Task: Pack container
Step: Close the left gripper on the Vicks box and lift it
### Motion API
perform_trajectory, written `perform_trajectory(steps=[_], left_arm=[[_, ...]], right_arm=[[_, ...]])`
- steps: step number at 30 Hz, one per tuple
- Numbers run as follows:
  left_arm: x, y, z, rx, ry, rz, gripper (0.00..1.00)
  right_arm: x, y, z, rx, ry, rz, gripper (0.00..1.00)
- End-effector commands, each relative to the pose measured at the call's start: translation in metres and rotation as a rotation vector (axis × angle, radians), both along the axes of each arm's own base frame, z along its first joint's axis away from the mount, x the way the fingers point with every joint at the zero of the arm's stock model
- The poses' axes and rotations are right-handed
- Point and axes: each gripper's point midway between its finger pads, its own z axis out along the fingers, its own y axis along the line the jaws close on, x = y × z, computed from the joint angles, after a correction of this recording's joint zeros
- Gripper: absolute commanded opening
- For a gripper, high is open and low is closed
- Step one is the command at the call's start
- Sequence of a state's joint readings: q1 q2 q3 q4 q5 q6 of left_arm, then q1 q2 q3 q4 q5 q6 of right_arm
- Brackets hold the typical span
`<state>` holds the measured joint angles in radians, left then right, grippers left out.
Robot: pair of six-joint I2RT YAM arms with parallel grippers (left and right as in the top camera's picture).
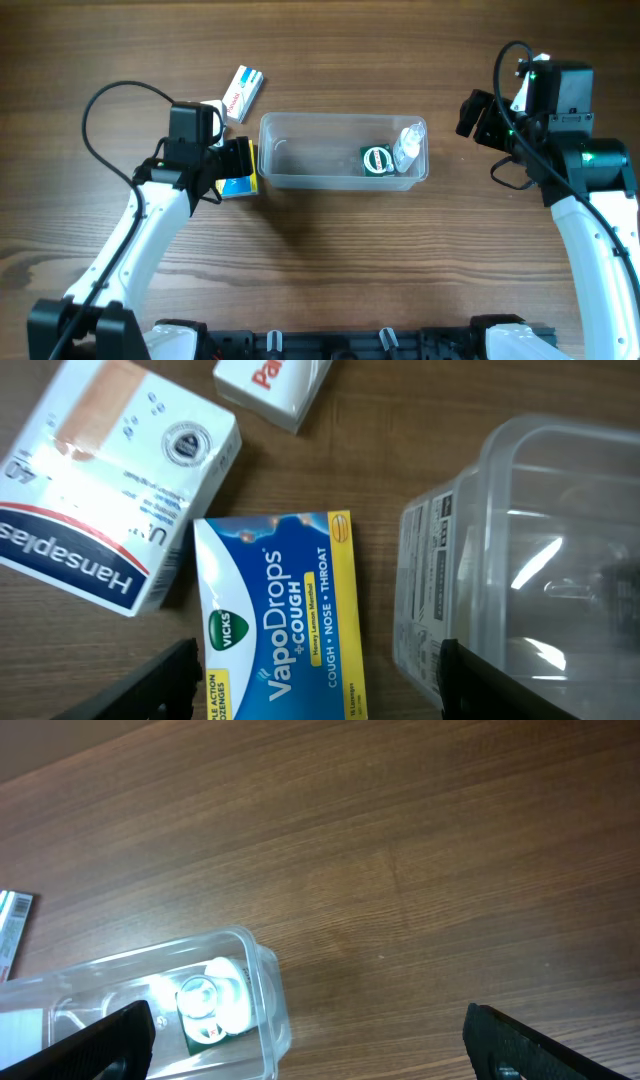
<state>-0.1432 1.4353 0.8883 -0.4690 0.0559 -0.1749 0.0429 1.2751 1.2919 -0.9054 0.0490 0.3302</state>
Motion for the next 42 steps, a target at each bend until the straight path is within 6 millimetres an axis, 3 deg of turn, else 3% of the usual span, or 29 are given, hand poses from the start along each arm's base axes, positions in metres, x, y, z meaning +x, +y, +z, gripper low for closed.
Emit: perform_trajectory(steps=[1, 4, 8, 22, 32, 35, 38, 42], left_arm=[[0.003, -0.008, -0.011, -0.032, 0.039, -0.009, 0.77], [0.000, -0.014, -0.020, -0.059, 0.072, -0.026, 0.74], [-0.001, -0.020, -0.018, -0.090, 0.072, -0.044, 0.67], [-0.003, -0.033, -0.009, -0.148, 0.059, -0.086, 0.64], [-0.005, -0.033, -0.011, -0.146, 0.068, -0.084, 0.61], [-0.004, -0.021, -0.014, -0.086, 0.072, -0.049, 0.60], [-0.003, -0.008, -0.016, -0.025, 0.071, 0.005, 0.63], [-0.003, -0.004, -0.021, -0.009, 0.081, 0.025, 0.78]], right_arm=[[0.001, -0.001, 0.004, -0.013, -0.010, 0.006, 1.00], [0.001, -0.001, 0.004, -0.013, -0.010, 0.006, 1.00], [0.001, -0.001, 0.004, -0.013, -0.010, 0.006, 1.00], [0.001, -0.001, 0.004, -0.013, -0.010, 0.007, 1.00], [0.001, -0.001, 0.004, -0.013, -0.010, 0.006, 1.00], [0.001, -0.001, 0.004, -0.013, -0.010, 0.007, 1.00], [0.001, -0.001, 0.004, -0.013, -0.010, 0.006, 1.00], [0.001, -0.001, 0.004, -0.013, -0.010, 0.006, 1.00]])
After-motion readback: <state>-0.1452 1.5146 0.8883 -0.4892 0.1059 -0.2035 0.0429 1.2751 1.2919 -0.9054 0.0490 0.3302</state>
